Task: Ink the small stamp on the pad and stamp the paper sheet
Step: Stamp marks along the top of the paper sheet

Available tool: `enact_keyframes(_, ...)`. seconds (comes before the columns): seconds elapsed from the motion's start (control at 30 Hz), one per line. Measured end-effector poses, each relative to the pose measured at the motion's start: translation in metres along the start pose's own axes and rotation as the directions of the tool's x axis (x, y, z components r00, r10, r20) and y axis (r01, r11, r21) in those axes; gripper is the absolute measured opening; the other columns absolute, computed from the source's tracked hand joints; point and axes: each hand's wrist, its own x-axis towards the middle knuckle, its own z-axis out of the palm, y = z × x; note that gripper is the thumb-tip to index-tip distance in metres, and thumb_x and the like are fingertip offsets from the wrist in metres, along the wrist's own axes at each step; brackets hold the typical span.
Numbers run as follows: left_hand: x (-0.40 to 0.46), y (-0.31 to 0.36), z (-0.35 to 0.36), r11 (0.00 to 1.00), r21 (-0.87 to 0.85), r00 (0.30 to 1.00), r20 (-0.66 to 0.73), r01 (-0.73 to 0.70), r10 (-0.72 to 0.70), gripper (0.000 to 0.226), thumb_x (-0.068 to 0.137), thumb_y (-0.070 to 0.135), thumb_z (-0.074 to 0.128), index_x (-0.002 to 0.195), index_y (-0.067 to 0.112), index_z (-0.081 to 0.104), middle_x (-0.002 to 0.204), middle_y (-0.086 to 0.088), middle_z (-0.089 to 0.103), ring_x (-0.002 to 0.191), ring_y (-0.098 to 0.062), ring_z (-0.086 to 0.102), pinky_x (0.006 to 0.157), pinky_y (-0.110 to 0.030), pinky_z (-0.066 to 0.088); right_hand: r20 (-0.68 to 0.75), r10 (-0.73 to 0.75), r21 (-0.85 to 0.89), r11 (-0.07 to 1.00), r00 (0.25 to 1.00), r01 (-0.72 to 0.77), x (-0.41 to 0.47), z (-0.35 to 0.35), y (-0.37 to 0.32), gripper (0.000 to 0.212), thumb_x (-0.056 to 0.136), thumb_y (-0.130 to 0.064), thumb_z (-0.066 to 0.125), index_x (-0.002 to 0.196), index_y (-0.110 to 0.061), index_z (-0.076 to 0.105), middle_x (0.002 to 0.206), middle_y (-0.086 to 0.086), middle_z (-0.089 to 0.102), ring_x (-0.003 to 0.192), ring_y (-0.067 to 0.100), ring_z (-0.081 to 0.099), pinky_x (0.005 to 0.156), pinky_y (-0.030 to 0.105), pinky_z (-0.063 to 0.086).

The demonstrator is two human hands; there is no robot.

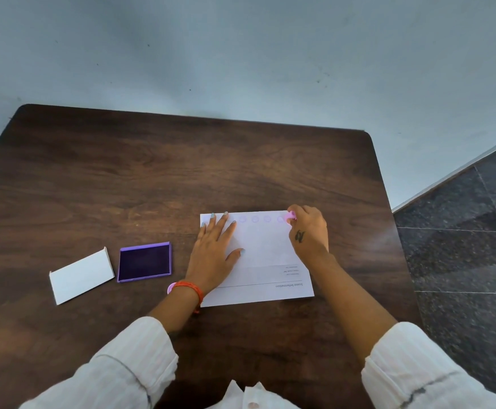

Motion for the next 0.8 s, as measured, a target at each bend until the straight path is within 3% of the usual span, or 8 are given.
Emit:
enact_keyframes(0.23, 0.0002, -0.0007, 0.0022, 1.000, -0.013, 1.000, -0.013, -0.004, 0.003, 0.065, 0.092, 0.041, 0.042, 0.144, 0.021, 0.010, 0.157, -0.001, 0.002, 0.144, -0.021, -0.006, 0.113, -0.033, -0.006, -0.053, -0.078, -0.025, 0.997, 0.996, 0.077, -0.0016, 0.0004, 0.0011, 0.020, 0.082, 0.007, 0.056, 0.100, 0.001, 0.062, 0.095, 0.020, 0.067, 0.090, 0.032, 0.059, 0.074, 0.042, 0.055)
enact_keyframes(0.67, -0.0007, -0.0017, 0.0014, 0.999, -0.036, 1.000, -0.004, 0.001, -0.002, 0.065, 0.092, 0.043, 0.041, 0.144, 0.022, 0.009, 0.157, -0.002, 0.002, 0.144, -0.021, -0.006, 0.114, -0.035, -0.005, -0.028, -0.061, -0.079, 0.995, 0.998, 0.058, -0.0005, -0.0013, -0.0023, 0.023, 0.084, 0.002, 0.057, 0.106, -0.001, 0.061, 0.105, 0.017, 0.066, 0.096, 0.029, 0.058, 0.081, 0.036, 0.053)
enact_keyframes(0.8, -0.0003, -0.0004, -0.0016, 1.000, -0.024, 1.000, 0.013, -0.001, 0.001, 0.064, 0.093, 0.043, 0.040, 0.144, 0.021, 0.009, 0.157, -0.003, 0.001, 0.144, -0.021, -0.007, 0.116, -0.036, -0.005, 0.021, -0.006, -0.008, 1.000, 1.000, 0.006, 0.0034, -0.0066, -0.0002, 0.017, 0.084, 0.002, 0.057, 0.097, -0.004, 0.065, 0.097, 0.015, 0.068, 0.088, 0.025, 0.059, 0.072, 0.028, 0.049)
